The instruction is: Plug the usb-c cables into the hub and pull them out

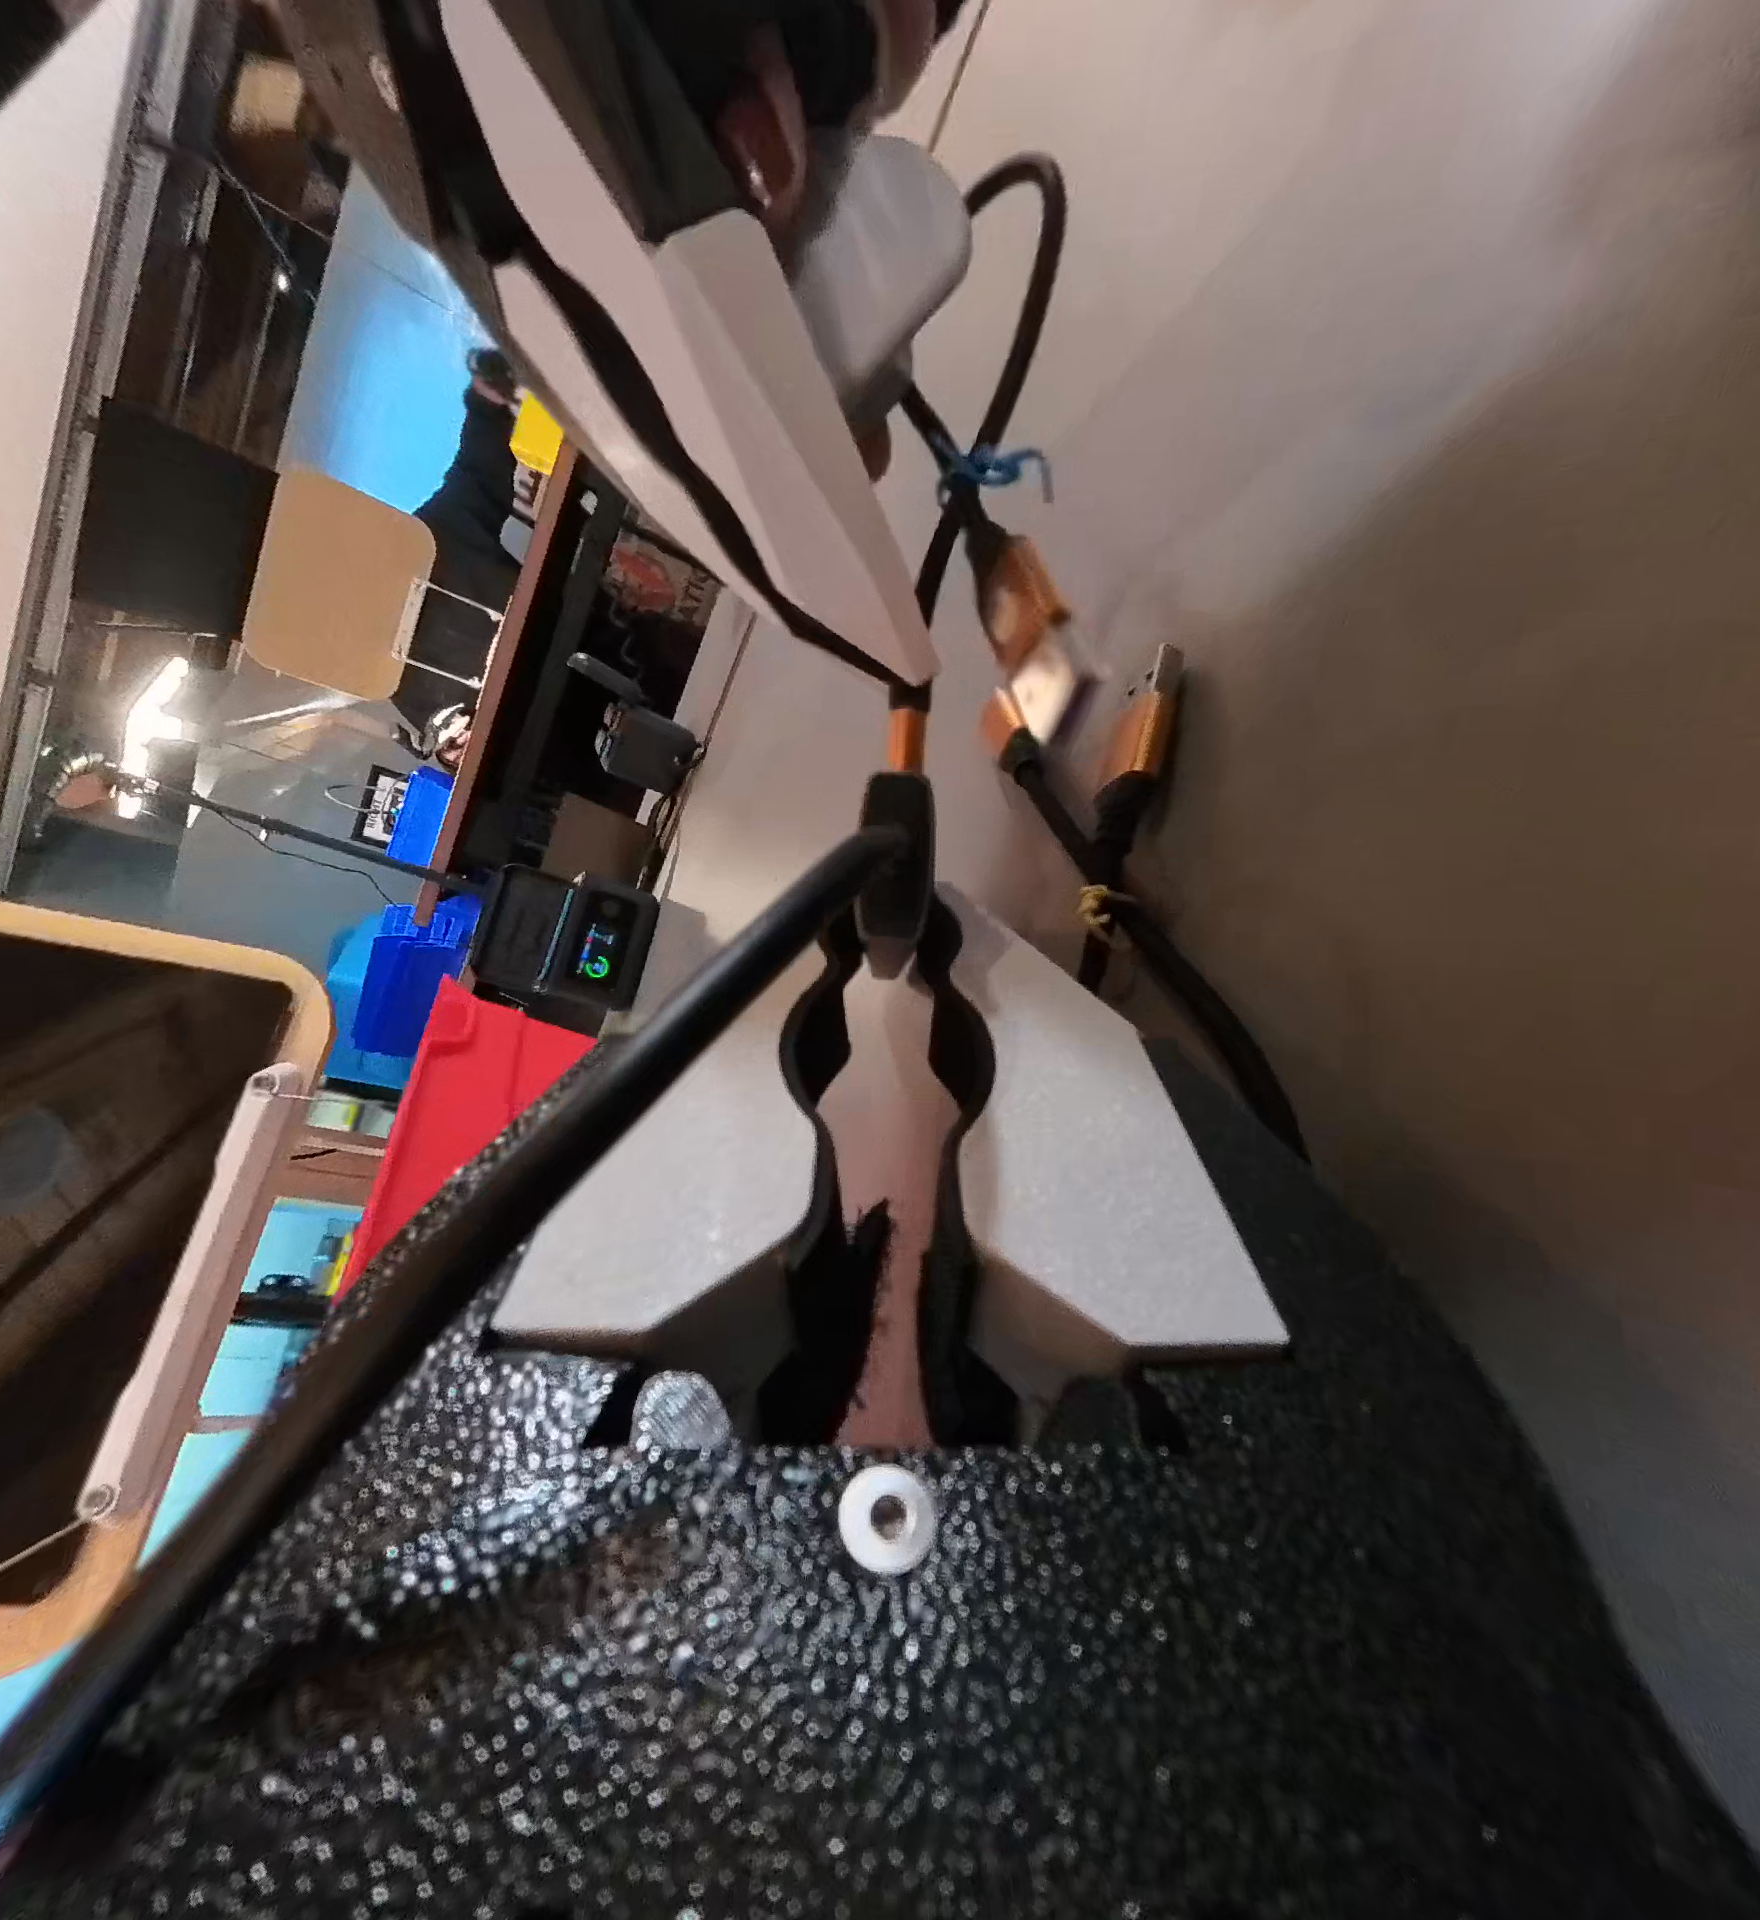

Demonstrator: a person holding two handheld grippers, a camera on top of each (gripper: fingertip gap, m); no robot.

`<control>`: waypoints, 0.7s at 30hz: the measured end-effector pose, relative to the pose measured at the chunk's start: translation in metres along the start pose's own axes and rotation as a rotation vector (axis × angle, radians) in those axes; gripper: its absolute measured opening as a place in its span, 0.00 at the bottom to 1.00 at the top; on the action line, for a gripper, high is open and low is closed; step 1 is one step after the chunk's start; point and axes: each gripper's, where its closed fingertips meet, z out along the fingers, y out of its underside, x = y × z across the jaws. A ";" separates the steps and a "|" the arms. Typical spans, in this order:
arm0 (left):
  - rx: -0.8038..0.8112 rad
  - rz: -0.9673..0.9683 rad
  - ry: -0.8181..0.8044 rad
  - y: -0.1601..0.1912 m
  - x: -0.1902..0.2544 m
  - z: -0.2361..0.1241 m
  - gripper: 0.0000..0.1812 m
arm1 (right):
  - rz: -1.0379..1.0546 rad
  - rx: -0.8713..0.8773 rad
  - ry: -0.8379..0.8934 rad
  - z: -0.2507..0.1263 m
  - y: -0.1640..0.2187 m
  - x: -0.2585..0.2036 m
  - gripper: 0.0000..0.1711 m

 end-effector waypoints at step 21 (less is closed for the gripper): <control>-0.112 -0.077 -0.152 0.019 -0.027 0.005 0.05 | 0.009 0.223 0.158 -0.015 -0.031 0.026 0.07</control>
